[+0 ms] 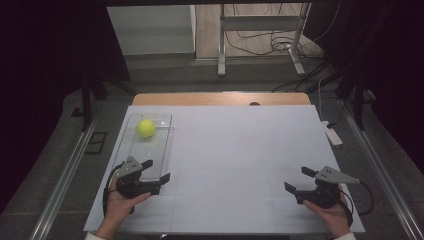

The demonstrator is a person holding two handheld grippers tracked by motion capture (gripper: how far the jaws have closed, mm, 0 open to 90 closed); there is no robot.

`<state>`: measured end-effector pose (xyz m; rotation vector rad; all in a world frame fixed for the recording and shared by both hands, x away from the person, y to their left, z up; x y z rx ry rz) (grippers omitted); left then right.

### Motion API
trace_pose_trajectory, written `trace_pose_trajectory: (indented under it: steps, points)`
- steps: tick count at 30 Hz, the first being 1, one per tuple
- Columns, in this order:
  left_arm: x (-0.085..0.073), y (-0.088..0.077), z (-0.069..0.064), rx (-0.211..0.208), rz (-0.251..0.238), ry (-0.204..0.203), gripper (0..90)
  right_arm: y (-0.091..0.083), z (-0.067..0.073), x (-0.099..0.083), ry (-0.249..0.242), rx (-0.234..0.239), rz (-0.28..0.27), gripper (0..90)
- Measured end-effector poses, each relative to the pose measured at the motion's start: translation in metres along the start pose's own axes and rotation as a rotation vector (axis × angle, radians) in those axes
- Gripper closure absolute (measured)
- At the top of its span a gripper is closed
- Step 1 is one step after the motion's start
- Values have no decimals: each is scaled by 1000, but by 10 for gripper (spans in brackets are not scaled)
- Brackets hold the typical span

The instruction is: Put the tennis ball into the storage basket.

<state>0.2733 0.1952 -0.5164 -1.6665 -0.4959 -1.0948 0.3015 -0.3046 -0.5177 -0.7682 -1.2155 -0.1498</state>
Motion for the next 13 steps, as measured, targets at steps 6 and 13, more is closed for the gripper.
trace_pose_trajectory:
  steps: [6,13]
  points:
    - [0,1,0,-2,-2,1,159,0,0,-1,1,-2,2,117]
    - [1,2,0,-2,-2,-1,158,0,-1,0,4,3,-1,117]
Point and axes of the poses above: each handheld gripper's, and its own axes: y roughly forward along the jaws, x roughly out of its top, z roughly to its left, the point moved 4 cm from there along y, roughly forward along the jaws, and after that the axes turned 12 degrees about x, right-handed, at the moved point
